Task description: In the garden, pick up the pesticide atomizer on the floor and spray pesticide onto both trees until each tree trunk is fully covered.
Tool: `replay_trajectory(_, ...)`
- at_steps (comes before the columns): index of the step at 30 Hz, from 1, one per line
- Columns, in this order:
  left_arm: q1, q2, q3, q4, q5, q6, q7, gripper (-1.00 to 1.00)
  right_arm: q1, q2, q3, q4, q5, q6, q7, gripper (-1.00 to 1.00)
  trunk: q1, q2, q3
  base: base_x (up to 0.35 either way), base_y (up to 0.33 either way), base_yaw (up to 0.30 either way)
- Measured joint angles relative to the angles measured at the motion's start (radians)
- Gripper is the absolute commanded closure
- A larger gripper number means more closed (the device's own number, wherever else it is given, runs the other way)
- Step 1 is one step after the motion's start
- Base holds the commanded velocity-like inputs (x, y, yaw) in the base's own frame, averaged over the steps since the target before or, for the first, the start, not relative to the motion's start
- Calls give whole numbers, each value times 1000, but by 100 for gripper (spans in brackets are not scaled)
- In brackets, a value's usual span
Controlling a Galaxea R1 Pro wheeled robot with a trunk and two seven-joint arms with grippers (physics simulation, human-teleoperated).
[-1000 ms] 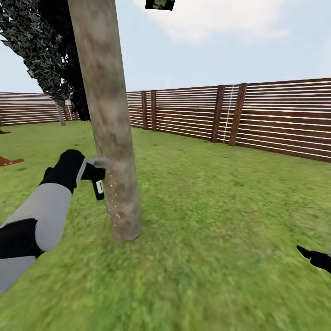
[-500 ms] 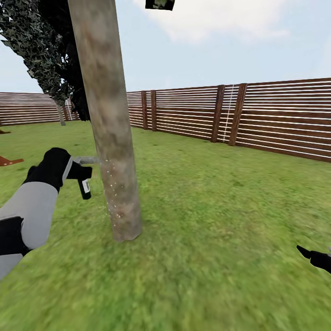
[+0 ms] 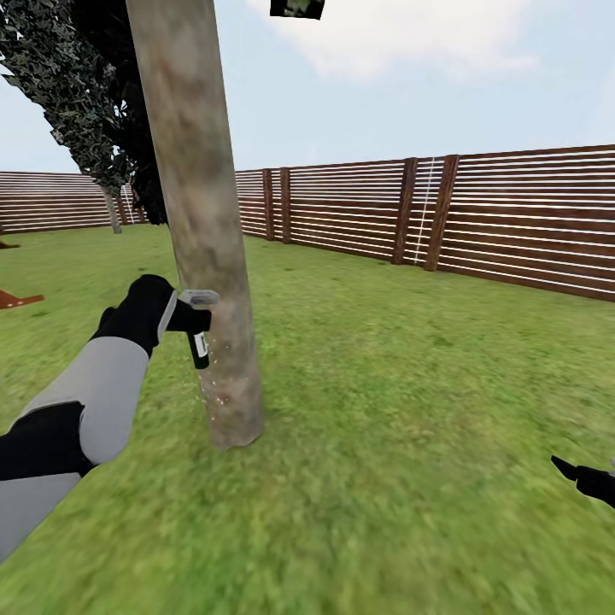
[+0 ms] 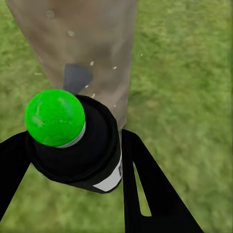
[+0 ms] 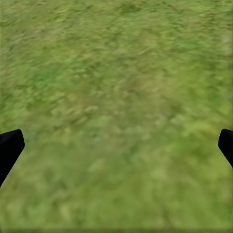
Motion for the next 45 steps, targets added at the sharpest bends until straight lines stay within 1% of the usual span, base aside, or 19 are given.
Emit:
replay_trajectory(5, 7, 8, 0, 18, -1, -2, 1, 100, 0, 0, 0, 0, 0, 0, 0, -100, 0, 0, 0, 0, 0, 0)
replay_trajectory(6, 9, 19, -1, 45, -8, -5, 2, 100, 0, 0, 0, 0, 0, 0, 0, -100, 0, 0, 0, 0, 0, 0)
replay_trajectory(8, 12, 60, 0, 101, -12, -10, 4, 100, 0, 0, 0, 0, 0, 0, 0, -100, 0, 0, 0, 0, 0, 0)
replay_trajectory(12, 42, 102, 1, 119, -7, -23, 6, 100, 0, 0, 0, 0, 0, 0, 0, -100, 0, 0, 0, 0, 0, 0)
replay_trajectory(14, 61, 116, 2, 119, -3, -48, 6, 100, 0, 0, 0, 0, 0, 0, 0, -100, 0, 0, 0, 0, 0, 0)
replay_trajectory(16, 87, 120, 3, 121, -1, -92, 7, 100, 0, 0, 0, 0, 0, 0, 0, -100, 0, 0, 0, 0, 0, 0)
replay_trajectory(20, 209, 121, 3, 126, 1, -222, 36, 100, 0, 0, 1, 0, 0, 0, 0, -100, 0, 0, 0, 0, 0, 0)
replay_trajectory(23, 289, 115, 3, 127, 6, -282, 42, 100, 0, 0, 1, 0, 1, 0, -1, -100, 0, 0, 0, 0, 0, 0)
replay_trajectory(27, 337, 114, 3, 127, 7, -327, 42, 100, 0, 0, 2, 1, 2, -2, -2, -100, 0, 0, 0, 0, 0, 0)
replay_trajectory(29, 341, 114, 3, 126, 13, -329, 41, 100, 0, 0, 2, 1, 1, -2, -2, -100, 0, 0, 0, 0, 0, 0)
replay_trajectory(30, 342, 113, 3, 126, 35, -329, 40, 100, 0, 0, 2, 1, 0, -2, -2, -100, 0, 0, 0, 0, 0, 0)
replay_trajectory(31, 342, 112, 3, 125, 88, -330, 40, 100, 0, 0, 2, 2, 0, -2, -3, -100, 0, 0, 0, 0, 0, 0)
replay_trajectory(32, 342, 112, 4, 125, 200, -367, 40, 100, 0, 0, 2, 2, 0, -2, -3, -100, 0, 0, 0, 0, 0, 0)
replay_trajectory(33, 343, 112, 3, 128, 226, -397, 41, 100, 0, 0, 2, 2, 0, -2, -3, -100, 0, 0, 0, 0, 0, 0)
replay_trajectory(35, 343, 112, 2, 161, 244, -425, 42, 100, 0, 1, 2, 0, 1, -1, -2, -100, 0, 0, 0, 8, -4, 0)
replay_trajectory(37, 344, 112, 1, 178, 249, -436, 44, 100, 0, 1, 4, -1, 1, 1, 0, -100, 0, 0, 0, 78, -210, 136)
replay_trajectory(39, 344, 100, 0, 182, 258, -436, 44, 100, 0, 2, 4, -1, 2, 1, 0, -100, 0, 0, -1, 89, -271, 232)
replay_trajectory(42, 344, 86, 0, 183, 256, -436, 44, 100, 0, 1, 3, -3, 2, 1, 0, -100, 0, 0, -2, 86, -286, 255)
replay_trajectory(45, 344, 85, 0, 184, 256, -436, 44, 100, 0, 1, 2, -3, 2, 1, 0, -100, 0, 0, -3, 85, -290, 259)
